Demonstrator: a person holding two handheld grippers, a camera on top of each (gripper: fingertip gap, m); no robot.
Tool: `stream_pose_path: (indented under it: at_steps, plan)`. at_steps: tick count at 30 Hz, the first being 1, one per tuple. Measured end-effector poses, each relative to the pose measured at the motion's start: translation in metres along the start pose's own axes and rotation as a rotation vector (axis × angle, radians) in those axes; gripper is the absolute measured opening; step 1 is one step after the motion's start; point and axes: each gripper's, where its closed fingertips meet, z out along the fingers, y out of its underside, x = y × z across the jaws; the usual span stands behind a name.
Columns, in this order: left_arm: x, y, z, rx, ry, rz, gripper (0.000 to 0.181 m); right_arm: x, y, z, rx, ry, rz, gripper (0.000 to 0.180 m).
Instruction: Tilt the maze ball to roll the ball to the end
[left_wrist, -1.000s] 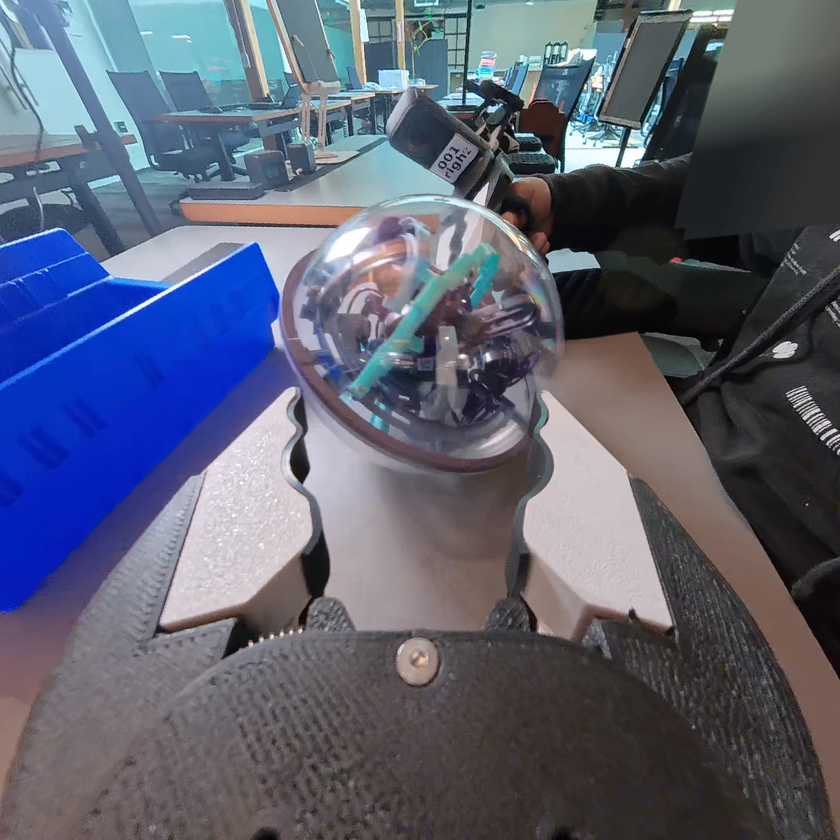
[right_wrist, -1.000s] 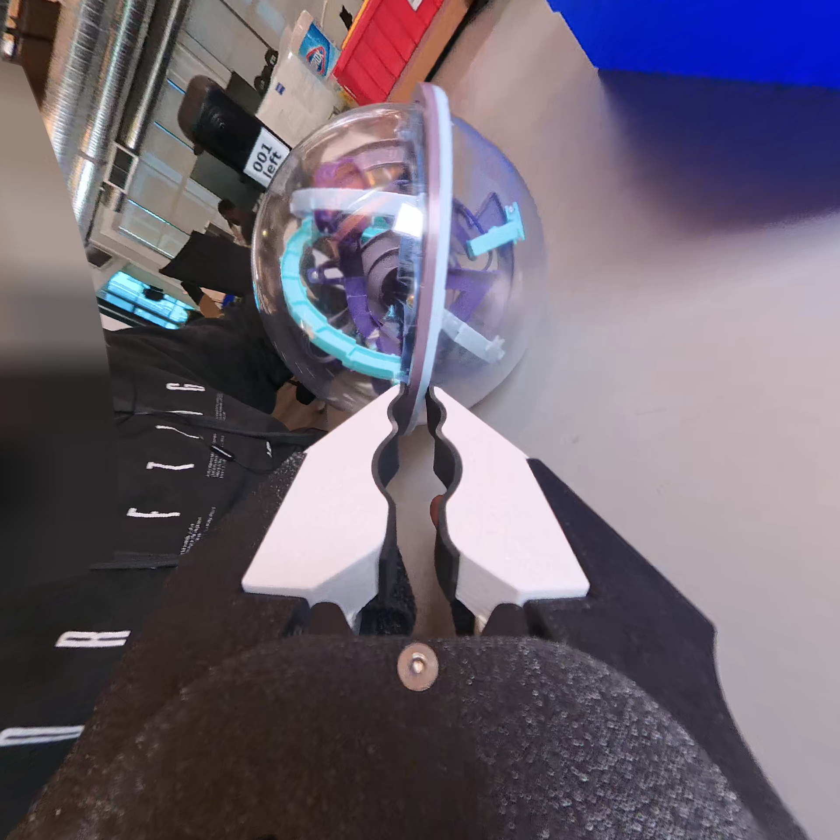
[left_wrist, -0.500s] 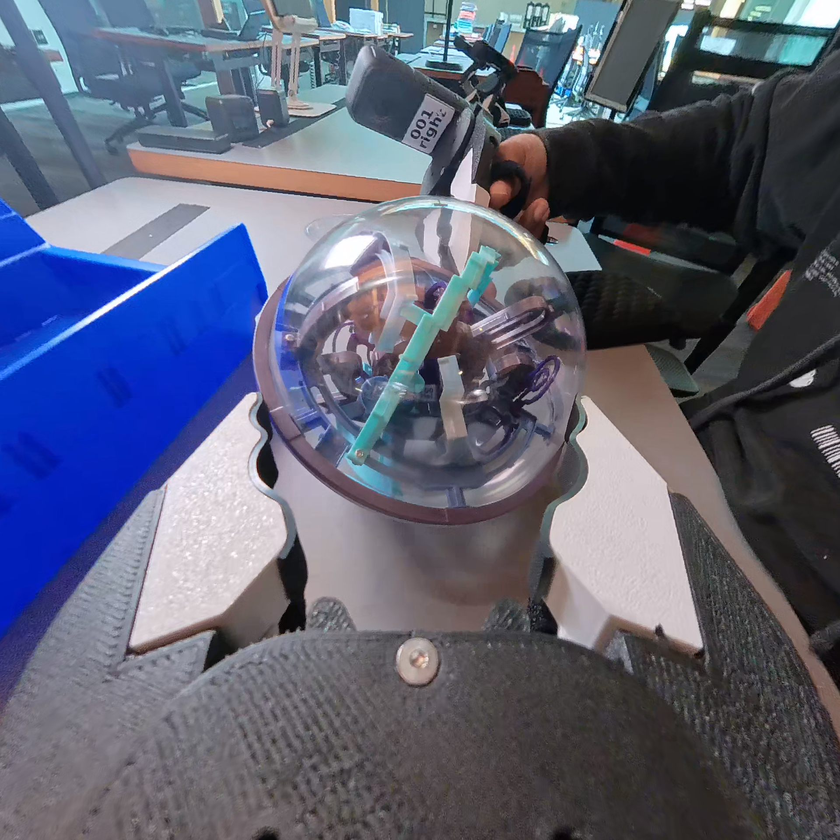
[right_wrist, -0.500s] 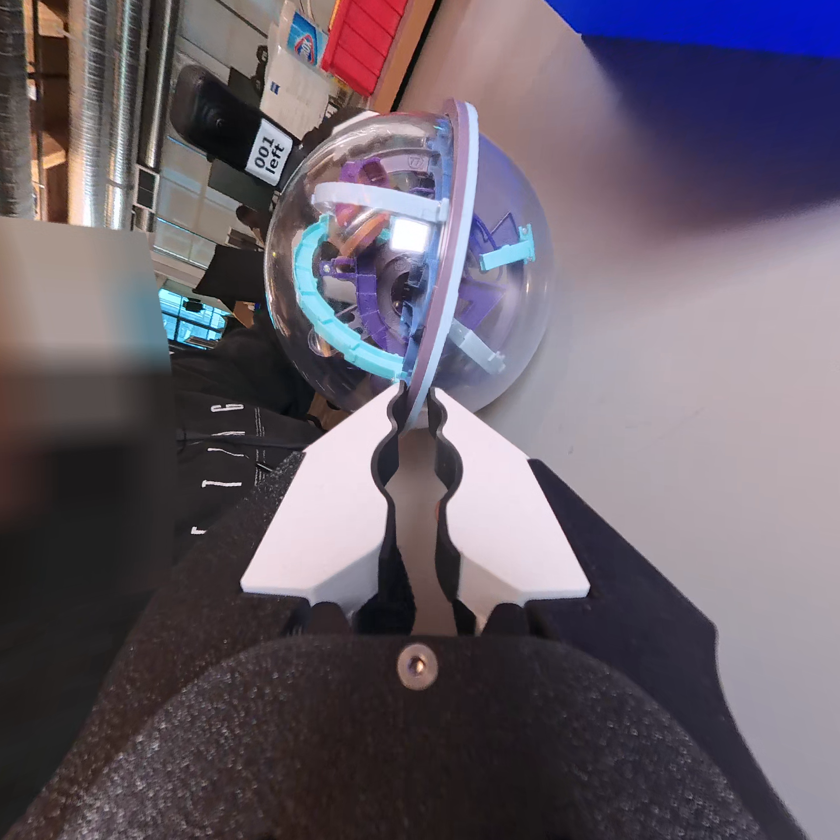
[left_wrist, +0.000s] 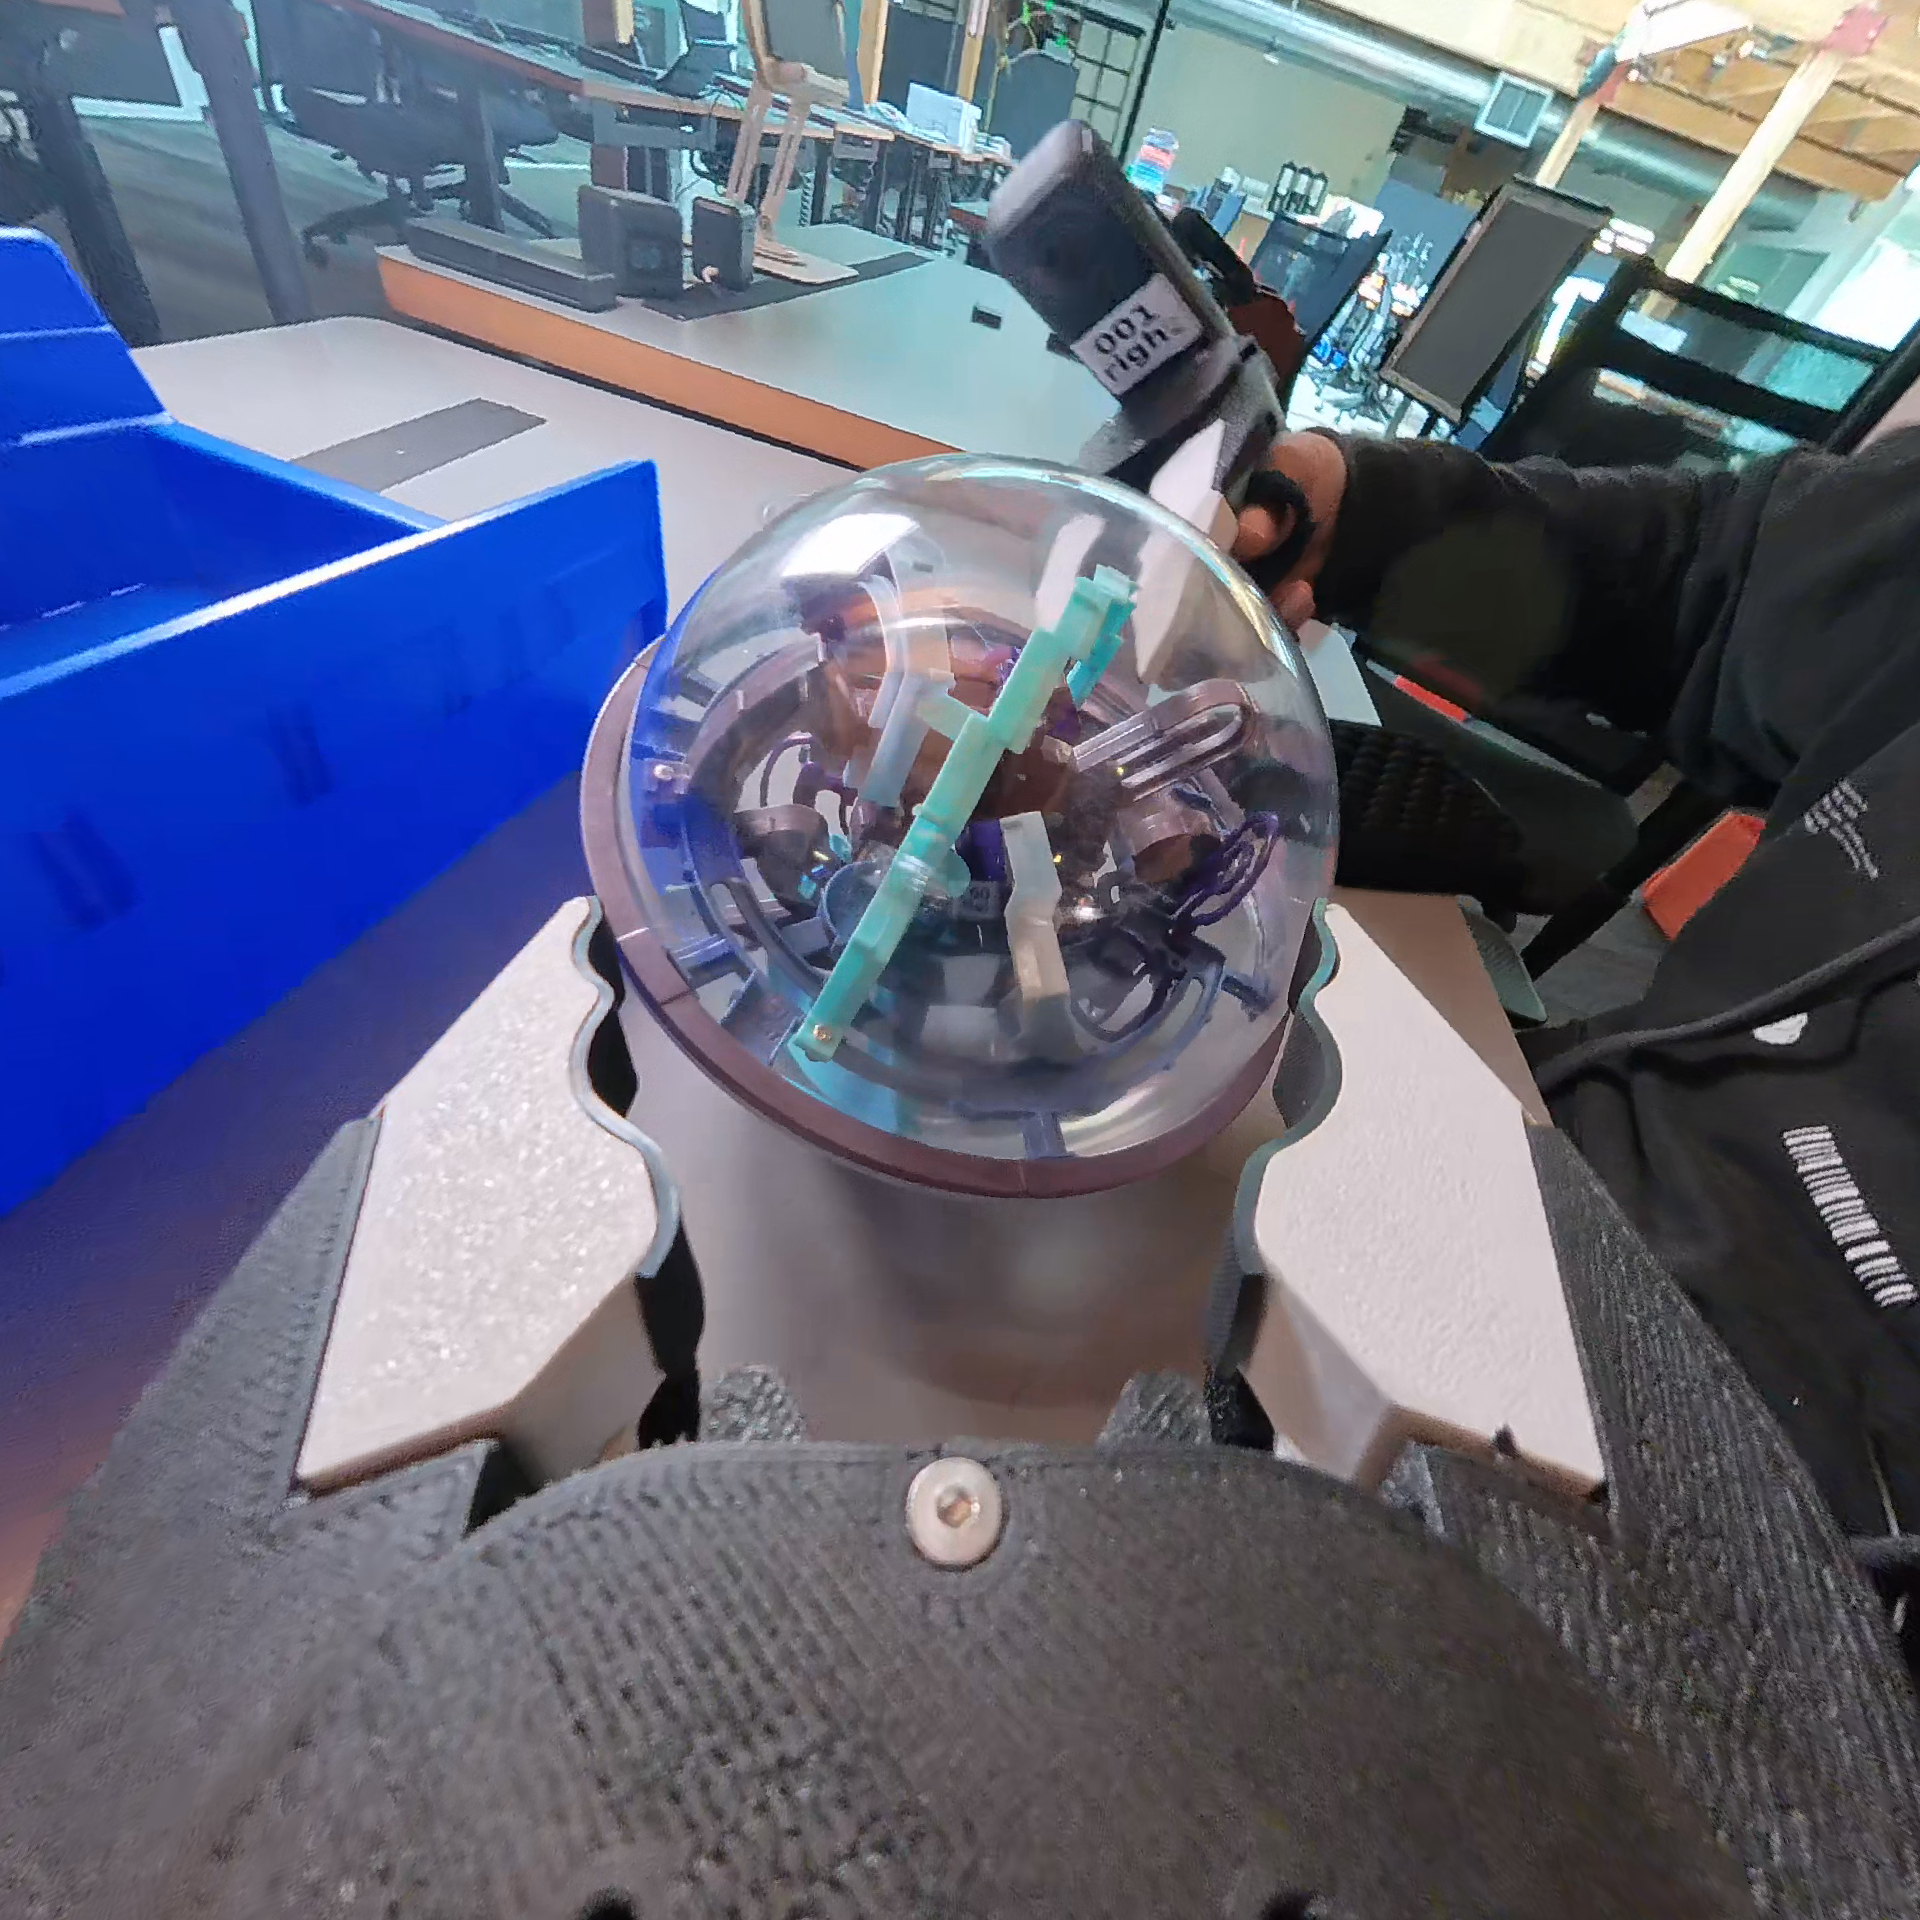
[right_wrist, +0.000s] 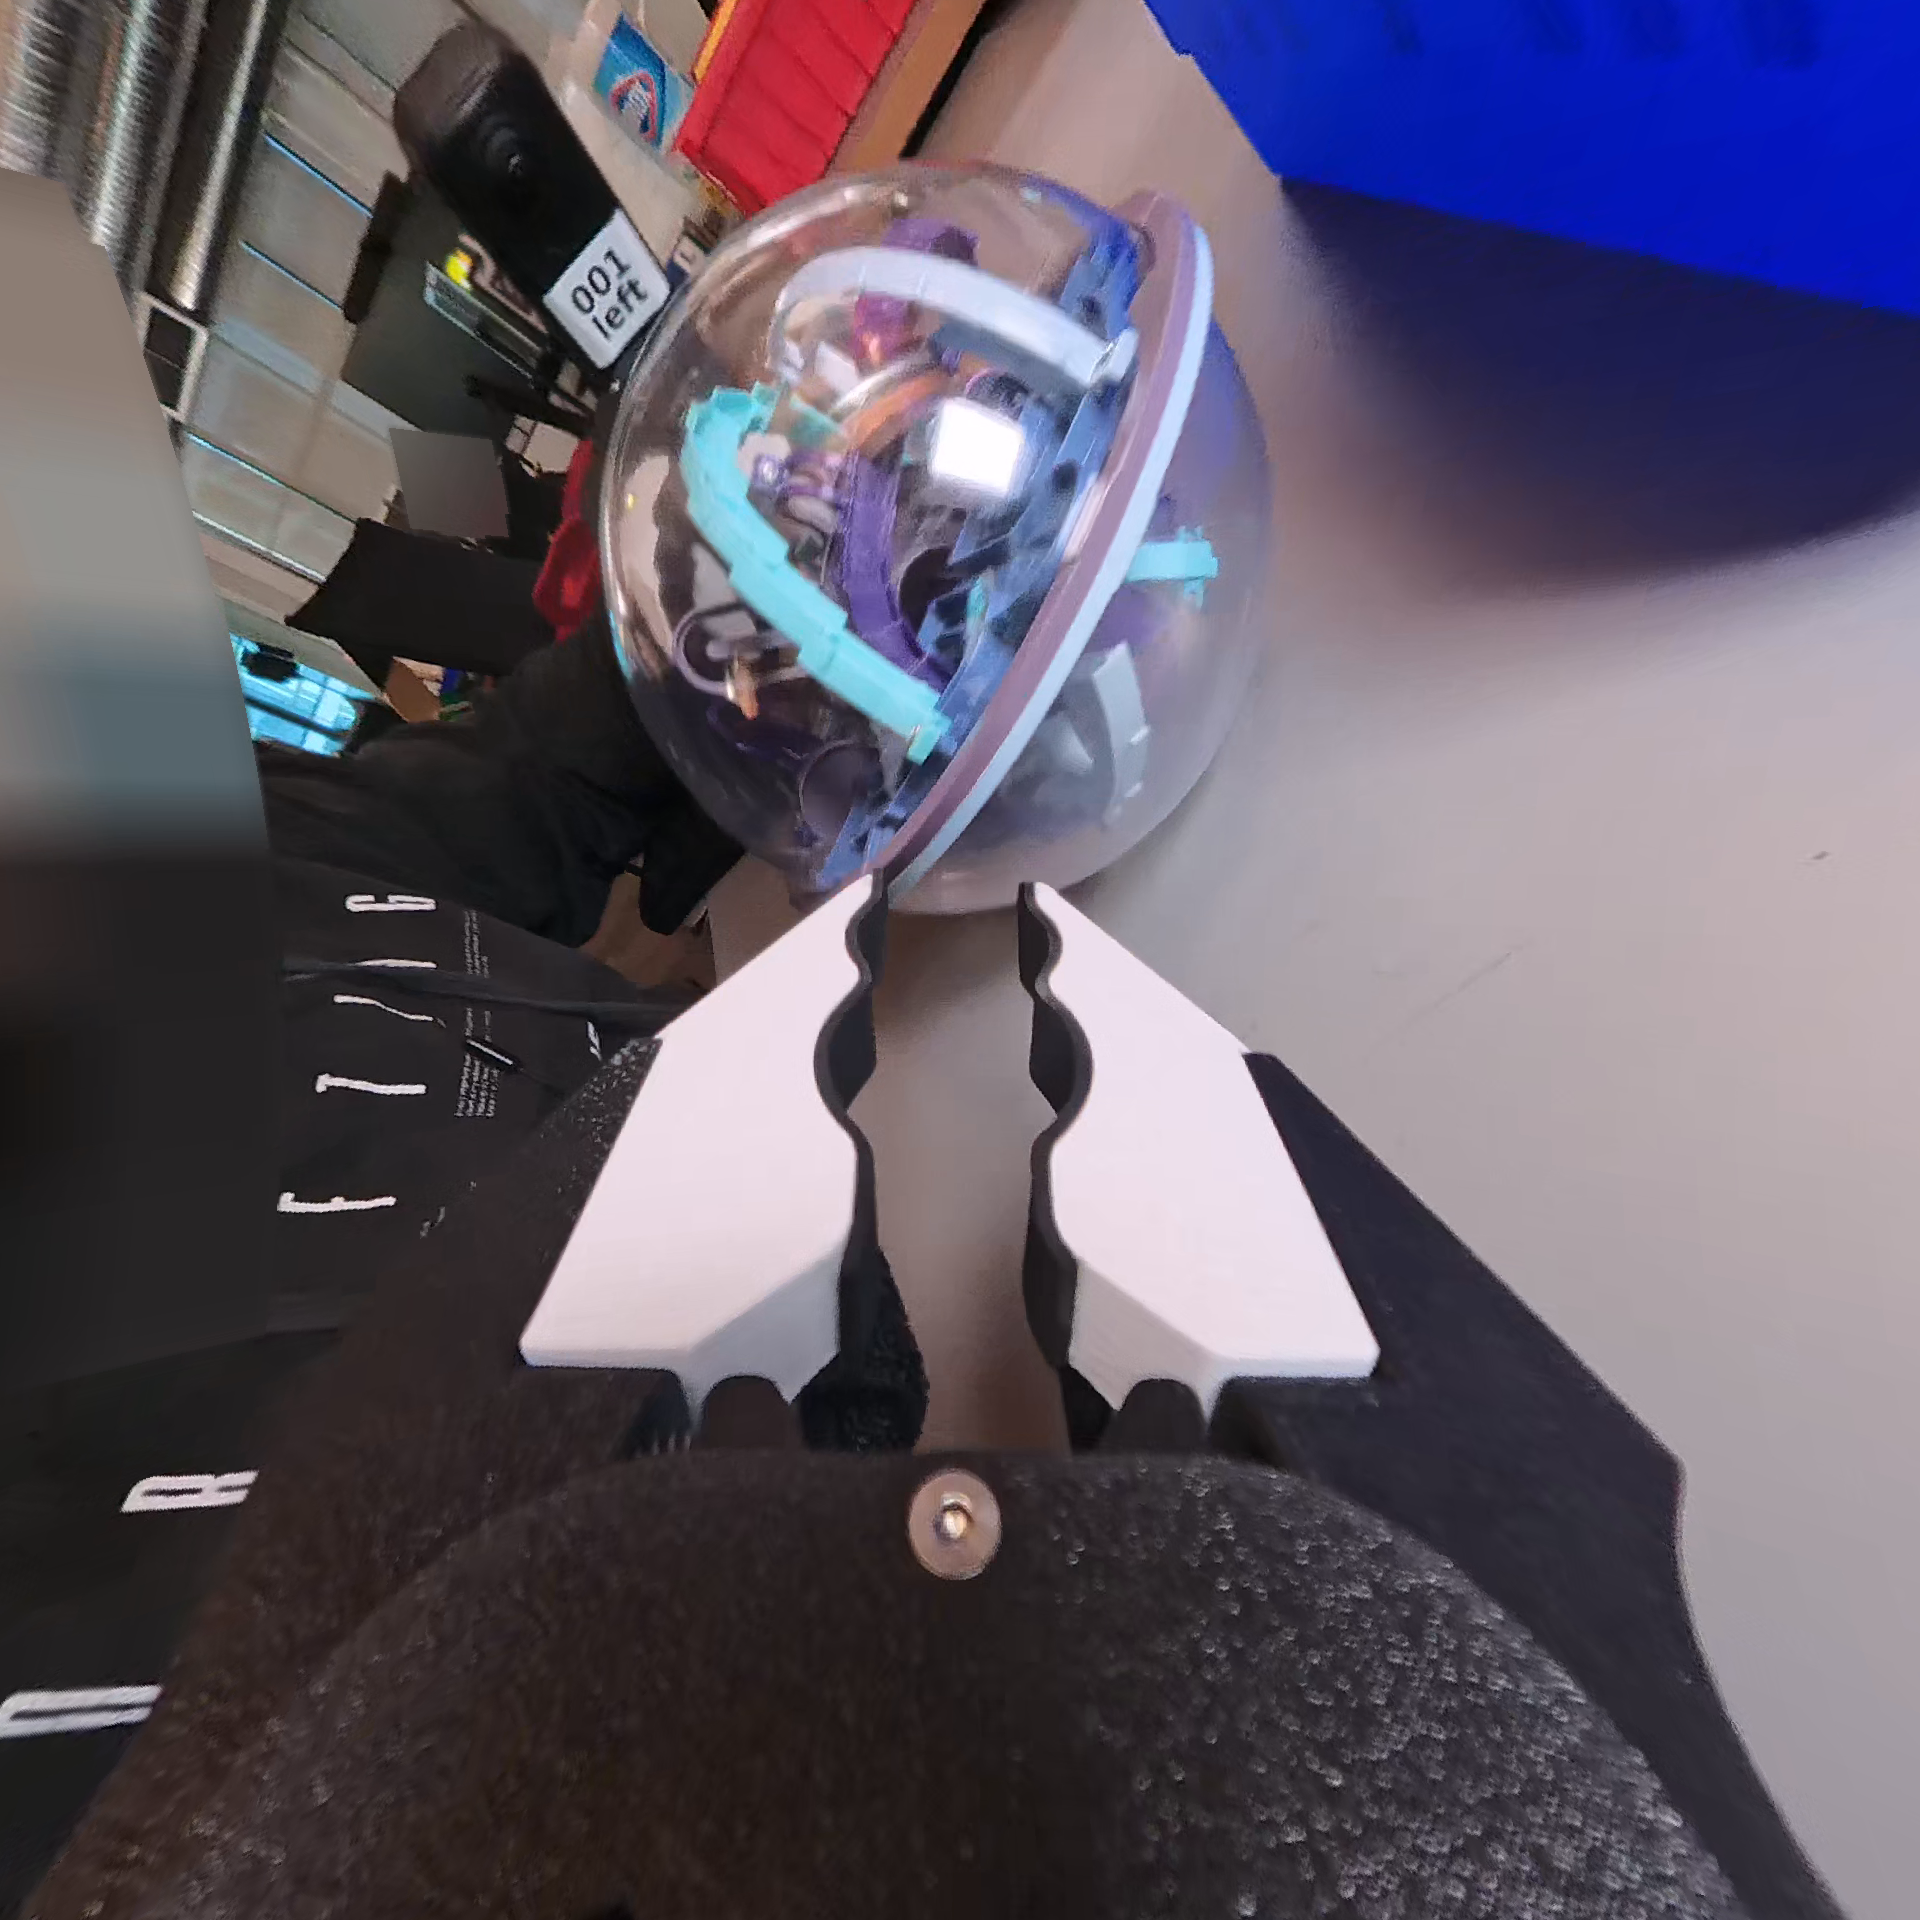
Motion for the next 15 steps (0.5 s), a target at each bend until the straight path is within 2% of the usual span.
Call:
stream_pose_path:
  at_steps: [8,12,15]
  plan:
    - [0.001,0.015,0.005,-0.016,-0.021,-0.167,0.126,-0.022,0.006,0.01,0.023,-0.036,-0.025,0.02]
    - [0.003,0.019,0.003,-0.031,-0.032,-0.252,0.123,-0.028,-0.002,0.006,0.051,-0.048,0.004,0.006]
    - [0.008,0.023,0.004,-0.051,-0.02,-0.282,0.117,-0.034,-0.007,0.005,0.058,-0.064,0.011,0.007]
